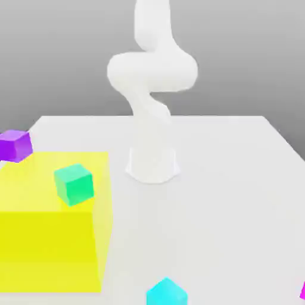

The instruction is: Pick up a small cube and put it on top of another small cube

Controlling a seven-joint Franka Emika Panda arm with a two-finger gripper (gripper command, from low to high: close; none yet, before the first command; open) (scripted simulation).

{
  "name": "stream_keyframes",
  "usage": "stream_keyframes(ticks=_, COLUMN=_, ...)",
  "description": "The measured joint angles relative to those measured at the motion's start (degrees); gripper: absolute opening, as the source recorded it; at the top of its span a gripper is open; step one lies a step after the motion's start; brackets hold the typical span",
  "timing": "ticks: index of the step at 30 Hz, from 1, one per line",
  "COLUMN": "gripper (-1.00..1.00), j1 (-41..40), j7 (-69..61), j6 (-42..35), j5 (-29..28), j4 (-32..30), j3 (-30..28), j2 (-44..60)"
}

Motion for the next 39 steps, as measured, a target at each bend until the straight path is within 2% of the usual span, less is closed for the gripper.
stream_keyframes(ticks=19, gripper=0.0, j1=9.2, j7=-5.5, j6=8.7, j5=-6.5, j4=5.3, j3=10.4, j2=39.8)
stream_keyframes(ticks=31, gripper=0.0, j1=16.9, j7=-8.0, j6=14.0, j5=-12.0, j4=8.6, j3=13.8, j2=65.0)
stream_keyframes(ticks=35, gripper=0.0, j1=19.3, j7=-6.7, j6=19.0, j5=-14.7, j4=10.4, j3=11.9, j2=73.3)
stream_keyframes(ticks=36, gripper=-1.0, j1=20.0, j7=-6.4, j6=20.3, j5=-15.1, j4=10.8, j3=11.1, j2=75.0)
stream_keyframes(ticks=39, gripper=-1.0, j1=20.0, j7=-6.5, j6=20.3, j5=-15.1, j4=10.8, j3=11.1, j2=75.0)
